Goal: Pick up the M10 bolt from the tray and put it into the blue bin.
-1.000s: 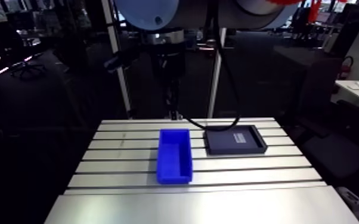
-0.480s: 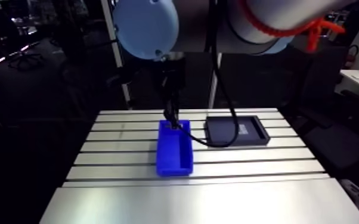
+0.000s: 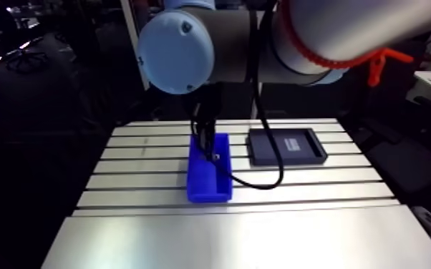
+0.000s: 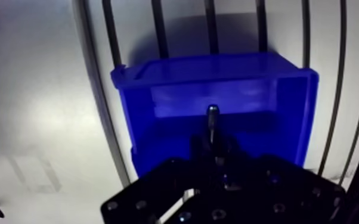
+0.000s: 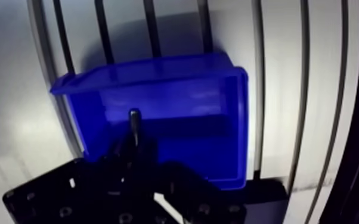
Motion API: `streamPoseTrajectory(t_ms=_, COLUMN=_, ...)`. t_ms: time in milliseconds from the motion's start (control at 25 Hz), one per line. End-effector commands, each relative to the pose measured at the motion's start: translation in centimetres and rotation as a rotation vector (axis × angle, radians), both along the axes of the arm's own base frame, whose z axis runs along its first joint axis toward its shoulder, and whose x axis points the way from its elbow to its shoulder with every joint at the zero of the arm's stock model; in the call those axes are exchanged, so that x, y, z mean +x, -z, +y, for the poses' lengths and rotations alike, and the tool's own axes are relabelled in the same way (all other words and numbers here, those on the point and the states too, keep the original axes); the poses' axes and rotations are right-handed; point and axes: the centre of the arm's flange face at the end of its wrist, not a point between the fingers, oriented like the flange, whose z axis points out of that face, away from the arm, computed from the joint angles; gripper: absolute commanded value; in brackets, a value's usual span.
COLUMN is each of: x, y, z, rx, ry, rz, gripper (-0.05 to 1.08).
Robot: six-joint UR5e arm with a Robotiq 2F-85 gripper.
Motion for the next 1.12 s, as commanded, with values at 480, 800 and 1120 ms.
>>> streamPoseTrajectory(t_ms=480, x=0.0, y=4.7, z=0.2, rx=0.027, ry=0.04, rz=-0.05, gripper=1.04)
streamPoseTrajectory(t_ms=800, x=-0.1, y=4.8, z=0.1, rx=0.025, ry=0.07, rz=-0.048, gripper=0.47)
streamPoseTrajectory(t_ms=1120, x=-0.5, y=2.0, z=0.1, rx=0.026, ry=0.089, rz=0.003, gripper=0.0)
